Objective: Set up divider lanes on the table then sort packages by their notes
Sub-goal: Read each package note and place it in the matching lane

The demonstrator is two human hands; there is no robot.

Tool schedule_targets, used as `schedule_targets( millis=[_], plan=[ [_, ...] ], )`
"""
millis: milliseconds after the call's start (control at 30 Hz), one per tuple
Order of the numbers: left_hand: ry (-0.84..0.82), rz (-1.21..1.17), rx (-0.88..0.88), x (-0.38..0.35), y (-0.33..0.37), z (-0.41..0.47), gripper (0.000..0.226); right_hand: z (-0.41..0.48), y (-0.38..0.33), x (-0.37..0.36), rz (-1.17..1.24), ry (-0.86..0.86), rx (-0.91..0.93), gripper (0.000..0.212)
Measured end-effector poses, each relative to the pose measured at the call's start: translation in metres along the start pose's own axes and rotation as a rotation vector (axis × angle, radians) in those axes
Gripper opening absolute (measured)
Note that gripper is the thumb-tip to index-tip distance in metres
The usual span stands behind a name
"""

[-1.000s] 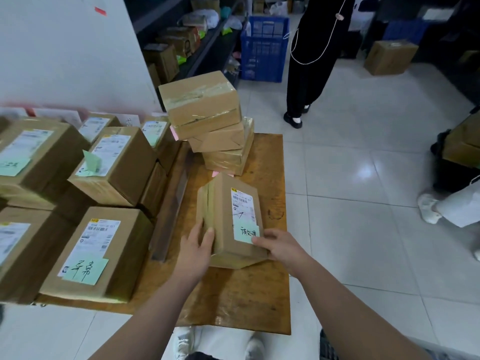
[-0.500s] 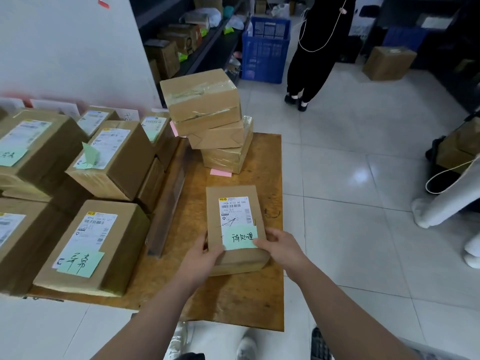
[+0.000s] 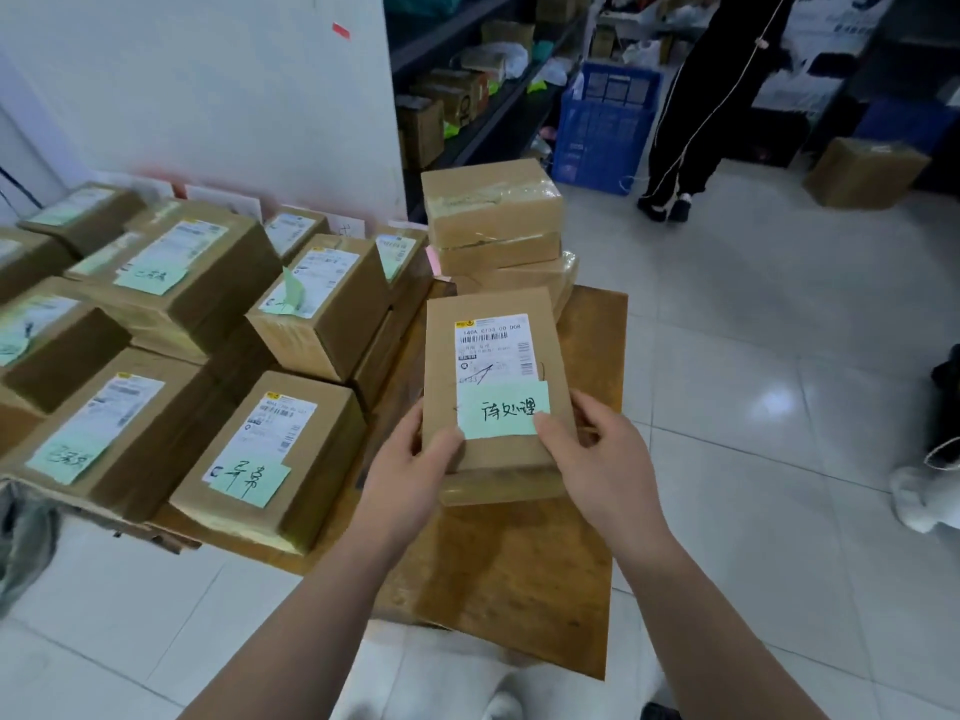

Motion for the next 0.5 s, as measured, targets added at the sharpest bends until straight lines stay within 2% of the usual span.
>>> schedule_targets(
  millis=[33, 133, 200, 267, 400, 500],
  plan=[
    [0.013, -0.024, -0.019, 0.01, 0.006, -0.001, 0.035, -0.004, -0.014, -0.004, 0.011, 0.013, 0.031, 0.03],
    [0.067, -0.065, -0.045, 0.047, 0.016, -0.005, 0.034, -0.016, -0.052, -0.022, 0.049, 0.017, 0.106, 0.034],
    [0.117, -0.073, -0.06, 0.077, 0.022, -0.008, 0.029, -0.025, -0.076, -0.039, 0.067, 0.007, 0.148, 0.027],
    [0.16, -0.091, -0.075, 0.111, 0.027, -0.014, 0.033, -0.038, -0.099, -0.061, 0.082, -0.018, 0.173, 0.025],
    [0.22, -0.116, -0.146, 0.193, 0.027, -0.027, 0.036, -0.072, -0.146, -0.12, 0.108, -0.068, 0.217, 0.037],
    [0.263, -0.136, -0.124, 0.262, 0.011, -0.035, 0.051, -0.103, -0.175, -0.171, 0.141, -0.124, 0.223, 0.028]
  ],
)
Point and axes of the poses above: each hand's wrist, its own z-axis towards the middle knuckle, its own x-axis out of the back of the hand, y = z × x, the point moved 4 cm from there along z, towards the middle knuckle, and after that the axes turned 7 degrees about y, right-handed, at the moved point
